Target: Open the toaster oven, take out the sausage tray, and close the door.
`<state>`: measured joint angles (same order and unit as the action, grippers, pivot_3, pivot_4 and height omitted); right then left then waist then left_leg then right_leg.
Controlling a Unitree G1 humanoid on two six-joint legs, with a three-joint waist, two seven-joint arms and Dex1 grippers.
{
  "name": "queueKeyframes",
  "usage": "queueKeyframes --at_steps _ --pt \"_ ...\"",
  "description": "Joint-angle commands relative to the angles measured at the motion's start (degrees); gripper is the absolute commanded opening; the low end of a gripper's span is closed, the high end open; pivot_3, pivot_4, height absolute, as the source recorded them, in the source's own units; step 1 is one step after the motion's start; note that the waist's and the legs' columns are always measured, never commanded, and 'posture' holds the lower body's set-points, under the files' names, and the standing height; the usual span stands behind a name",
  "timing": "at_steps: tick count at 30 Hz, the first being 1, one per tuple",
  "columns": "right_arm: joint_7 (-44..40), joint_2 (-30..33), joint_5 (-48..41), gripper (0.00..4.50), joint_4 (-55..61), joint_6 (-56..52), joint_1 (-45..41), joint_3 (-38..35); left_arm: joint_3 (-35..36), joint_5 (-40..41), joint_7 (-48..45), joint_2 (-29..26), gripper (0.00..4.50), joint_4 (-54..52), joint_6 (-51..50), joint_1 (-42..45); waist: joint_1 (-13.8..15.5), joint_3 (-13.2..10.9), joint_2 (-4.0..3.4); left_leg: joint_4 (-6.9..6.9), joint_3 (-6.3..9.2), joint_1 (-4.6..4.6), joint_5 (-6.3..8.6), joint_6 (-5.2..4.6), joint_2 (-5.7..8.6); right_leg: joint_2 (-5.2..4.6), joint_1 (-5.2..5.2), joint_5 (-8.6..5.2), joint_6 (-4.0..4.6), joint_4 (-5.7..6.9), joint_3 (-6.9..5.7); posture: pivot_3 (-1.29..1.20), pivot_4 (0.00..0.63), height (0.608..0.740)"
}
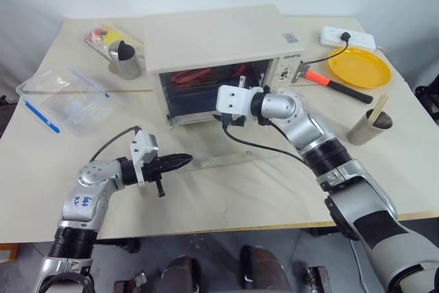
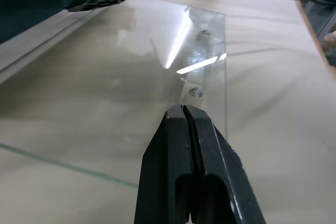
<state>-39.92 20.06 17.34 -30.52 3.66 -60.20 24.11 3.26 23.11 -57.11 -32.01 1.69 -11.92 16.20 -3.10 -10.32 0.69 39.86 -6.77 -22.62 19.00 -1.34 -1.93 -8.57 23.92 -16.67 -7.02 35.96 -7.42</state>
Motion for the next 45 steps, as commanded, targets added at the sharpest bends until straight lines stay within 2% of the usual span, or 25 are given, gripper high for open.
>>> queueKeyframes --at_steps 1,5,8,16,21,22,28,32,42,44,45 --pt "1.13 0.11 0.28 4.5 2.36 0.29 -0.74 -1.95 3.62 1.86 2.68 1.32 0.02 -0.99 1.35 0.15 0.01 0.0 0.0 0.0 0.0 0.0 0.0 0.0 -0.03 0.0 0.0 0.0 0.0 0.0 0.0 0.0 0.15 0.74" --pt "2.31 -1.09 1.08 4.5 0.86 0.77 -1.73 -1.34 8.7 4.79 9.03 5.41 0.02 -2.71 2.27 0.66 0.02 0.0 0.0 0.0 0.0 0.0 0.0 0.0 -0.09 -0.02 0.0 0.0 0.0 0.0 0.0 0.0 0.15 0.74" --pt "6.61 -4.27 4.52 4.5 -6.18 2.85 -5.8 0.75 13.34 6.8 15.87 9.29 0.55 -5.24 3.13 -0.39 -0.16 0.0 0.0 0.01 0.0 0.0 0.0 0.0 -0.13 -0.04 0.0 0.0 0.0 0.0 0.02 0.0 0.15 0.74" --pt "13.4 -8.95 9.78 4.5 -20.77 6.36 -12.73 2.73 15.49 11.29 18.58 14.22 2.85 -11.67 5.56 -3.74 -0.2 0.0 0.0 -0.19 -0.03 0.22 0.0 0.02 -0.15 -0.04 -0.12 0.0 0.0 -0.01 0.04 0.0 0.15 0.74" --pt "15.34 -9.92 12.39 4.5 -24.25 8.06 -13.89 4.1 16.12 12.77 19.78 14.93 4.31 -14.26 6.02 -5.84 -0.16 0.0 0.0 -0.19 -0.01 0.22 0.0 0.02 -0.15 -0.04 -0.15 0.0 0.0 -0.05 0.03 0.0 0.15 0.74" --pt "15.49 -10.1 12.82 4.5 -24.54 7.94 -13.96 4.3 16.28 13.17 19.89 14.79 4.45 -14.84 5.8 -6.48 -0.19 -0.01 -0.01 -0.19 -0.02 0.22 0.0 0.02 -0.15 -0.04 -0.15 0.0 0.0 -0.05 0.04 0.0 0.15 0.74" --pt "18.44 -11.75 16.19 4.5 -28.15 6.36 -15.24 5.89 17.32 13.91 20.86 13.72 4.45 -17.19 4.99 -10.3 -0.38 -0.02 -0.03 -0.25 -0.04 0.27 0.01 0.04 -0.19 -0.01 -0.15 -0.01 0.02 -0.04 0.05 0.0 0.15 0.74" --pt "21.45 -12.69 17.87 3.68 -30.47 5.03 -16.64 6.1 15.72 13.55 20.59 12.76 4.5 -17.42 4.11 -10.59 -0.18 -0.02 -0.03 -0.25 -0.05 0.27 0.0 0.06 -0.19 -0.02 -0.15 -0.02 0.03 -0.05 0.05 0.0 0.15 0.74" --pt "23.74 -11.58 20.15 0.35 -28.21 3.77 -16.2 7.03 13.37 15.46 19.95 12.65 4.5 -16.02 0.83 -7.46 -0.25 -0.03 -0.04 -0.28 -0.03 0.27 0.01 0.07 -0.18 -0.02 -0.15 -0.02 0.03 -0.06 0.04 0.0 0.15 0.74" --pt "23.57 -11.09 20.48 0.0 -25.96 3.71 -15.22 7.09 12.95 15.45 19.39 12.52 4.5 -15.38 0.22 -6.69 -0.21 -0.03 -0.05 -0.28 -0.04 0.27 0.0 0.08 -0.18 -0.02 -0.15 -0.02 0.03 -0.07 0.05 0.0 0.15 0.74" --pt "23.44 -10.95 20.58 0.0 -24.86 3.58 -14.73 7.02 12.84 15.43 19.24 12.54 4.5 -14.88 0.0 -6.12 -0.16 -0.03 -0.05 -0.29 -0.03 0.27 0.0 0.08 -0.18 -0.02 -0.14 -0.02 0.03 -0.07 0.04 0.0 0.15 0.74"
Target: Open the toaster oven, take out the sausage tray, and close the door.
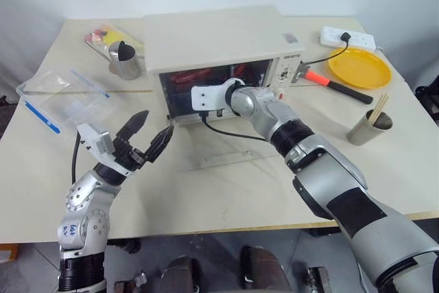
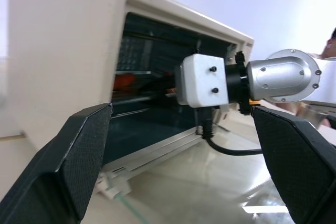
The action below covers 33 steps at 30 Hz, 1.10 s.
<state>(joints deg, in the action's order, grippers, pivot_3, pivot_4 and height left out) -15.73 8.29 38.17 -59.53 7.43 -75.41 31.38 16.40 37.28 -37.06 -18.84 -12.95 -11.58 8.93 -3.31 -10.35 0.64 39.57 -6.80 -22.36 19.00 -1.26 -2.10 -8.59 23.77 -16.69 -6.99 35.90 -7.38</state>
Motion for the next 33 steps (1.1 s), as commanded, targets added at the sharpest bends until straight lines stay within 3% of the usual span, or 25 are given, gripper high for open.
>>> queueKeyframes --at_steps 1,18,33 --pt "-0.85 0.94 -0.14 0.0 5.25 -0.35 0.98 -0.34 -0.36 1.16 -0.84 -0.58 4.5 0.29 -0.45 1.74 0.11 0.0 0.0 -0.02 0.02 0.0 0.0 0.0 0.0 0.0 0.0 0.0 0.0 0.0 -0.02 0.0 0.15 0.74" --pt "-3.28 4.46 2.29 0.0 25.0 -2.85 12.92 -0.05 -2.48 -2.72 -6.22 -2.04 4.5 16.24 2.62 16.24 0.32 0.0 0.01 -0.38 0.05 0.04 -0.03 0.05 0.21 0.01 -0.05 0.0 -0.01 -0.17 -0.22 0.0 0.15 0.74" --pt "-6.72 6.94 3.21 0.0 36.51 -5.4 19.87 -0.65 -1.73 -2.44 -6.36 -2.7 4.5 15.35 2.86 15.52 0.08 0.0 0.01 -0.42 0.06 0.14 -0.27 0.16 0.11 0.02 -0.08 -0.01 0.01 -0.19 -0.11 0.0 0.15 0.74"
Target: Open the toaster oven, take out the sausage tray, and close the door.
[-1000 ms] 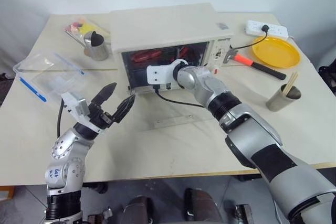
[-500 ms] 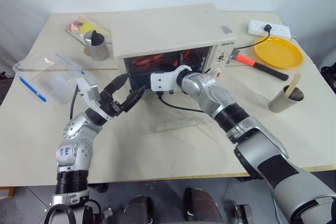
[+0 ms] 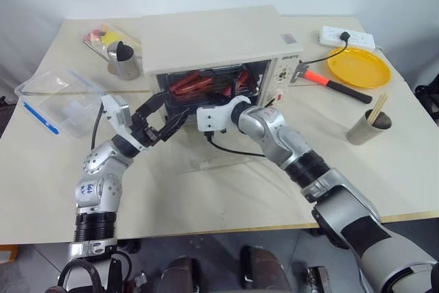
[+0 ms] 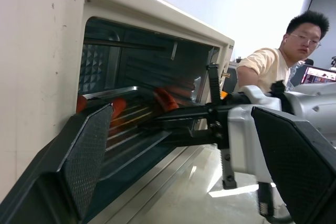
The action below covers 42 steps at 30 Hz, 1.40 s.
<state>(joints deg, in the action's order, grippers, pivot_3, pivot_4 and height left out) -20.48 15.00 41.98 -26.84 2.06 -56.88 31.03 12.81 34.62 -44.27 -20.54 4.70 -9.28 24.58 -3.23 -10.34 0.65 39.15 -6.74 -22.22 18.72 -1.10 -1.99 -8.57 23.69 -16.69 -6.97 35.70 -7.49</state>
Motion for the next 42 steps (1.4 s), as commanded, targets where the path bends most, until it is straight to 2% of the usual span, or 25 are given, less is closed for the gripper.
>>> queueKeyframes --at_steps 1,18,33,42 --pt "-2.38 0.64 -0.6 0.0 5.0 -0.06 2.01 -0.35 2.03 0.31 0.86 -1.2 4.5 -2.36 0.48 -0.2 0.01 0.0 0.0 0.0 -0.01 0.01 0.0 0.0 0.0 0.0 0.0 0.0 0.0 0.0 0.01 0.0 0.15 0.74" --pt "-4.93 4.98 1.17 0.0 22.15 -1.26 12.11 -1.81 2.87 0.39 1.02 -2.7 4.5 -0.75 0.18 1.14 0.04 0.0 0.0 0.0 -0.03 0.03 0.0 0.0 0.0 0.0 0.0 0.0 0.0 -0.01 0.03 0.0 0.15 0.74" --pt "-5.54 10.67 0.27 0.0 30.84 2.44 20.09 -4.88 3.32 0.22 -0.03 -4.05 4.5 2.56 0.23 3.12 0.52 0.0 0.01 0.0 -0.06 0.03 0.0 -0.01 0.08 0.0 -0.01 0.0 0.01 -0.05 0.05 0.0 0.15 0.74" --pt "-11.31 11.8 -2.9 0.0 36.14 2.01 24.71 -6.34 3.47 0.23 -0.63 -5.22 4.5 4.51 0.37 4.25 0.72 0.0 0.01 0.0 -0.08 0.04 -0.03 -0.03 0.11 0.01 -0.02 0.0 0.01 -0.06 0.06 0.0 0.15 0.74"
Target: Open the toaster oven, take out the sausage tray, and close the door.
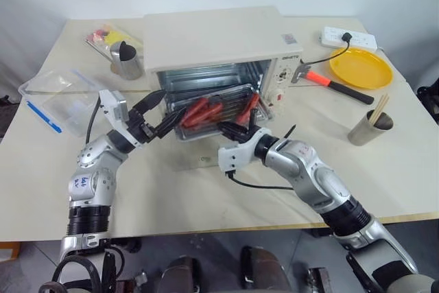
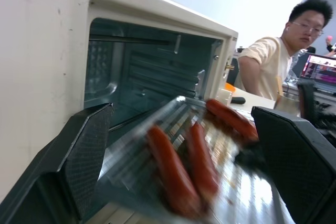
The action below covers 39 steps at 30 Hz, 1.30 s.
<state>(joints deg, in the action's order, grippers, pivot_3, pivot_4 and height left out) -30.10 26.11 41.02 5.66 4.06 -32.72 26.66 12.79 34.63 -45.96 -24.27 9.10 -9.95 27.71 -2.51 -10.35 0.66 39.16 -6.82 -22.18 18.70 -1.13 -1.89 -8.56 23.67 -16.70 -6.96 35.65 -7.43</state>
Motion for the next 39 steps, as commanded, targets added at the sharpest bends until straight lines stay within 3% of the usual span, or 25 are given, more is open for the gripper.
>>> queueKeyframes --at_steps 1,16,30,37,39 --pt "-2.43 0.91 -2.4 0.0 4.39 0.06 0.99 -2.19 3.55 0.29 1.03 -1.58 4.5 0.12 1.02 1.06 0.0 0.0 0.0 0.0 -0.02 0.0 0.0 0.0 0.0 0.0 0.0 0.0 0.0 -0.01 0.02 0.0 0.15 0.74" --pt "2.0 4.44 -0.98 0.0 7.51 6.99 3.63 -3.97 6.47 2.18 2.17 -2.8 4.5 -3.05 -1.32 -2.59 0.28 -0.01 0.01 0.0 -0.01 0.0 0.0 0.0 -0.01 -0.01 0.01 0.0 0.0 -0.01 0.02 0.0 0.15 0.74" --pt "11.49 6.96 -1.01 0.0 6.28 17.78 5.47 -7.36 11.28 11.32 11.7 -4.45 4.5 -21.31 -19.05 -16.28 0.84 -0.01 0.02 -0.01 0.06 -0.01 0.01 -0.01 -0.1 -0.05 -0.02 0.0 0.0 -0.09 0.02 0.0 0.15 0.74" --pt "11.79 7.46 -2.69 0.0 5.8 22.23 5.48 -8.92 14.74 25.36 22.12 -4.95 4.5 -28.19 -34.47 -20.34 0.84 -0.01 0.02 -0.01 0.09 0.03 0.01 -0.01 -0.14 -0.05 -0.07 -0.01 0.01 -0.09 0.04 0.0 0.15 0.74" --pt "12.48 7.79 -3.29 0.0 5.44 24.38 5.46 -9.18 16.04 49.2 36.87 -5.95 4.5 -26.34 -40.75 -21.4 0.84 -0.02 0.03 -0.01 0.08 0.03 0.01 -0.01 -0.14 -0.05 -0.07 -0.01 0.01 -0.1 0.06 0.0 0.15 0.74"
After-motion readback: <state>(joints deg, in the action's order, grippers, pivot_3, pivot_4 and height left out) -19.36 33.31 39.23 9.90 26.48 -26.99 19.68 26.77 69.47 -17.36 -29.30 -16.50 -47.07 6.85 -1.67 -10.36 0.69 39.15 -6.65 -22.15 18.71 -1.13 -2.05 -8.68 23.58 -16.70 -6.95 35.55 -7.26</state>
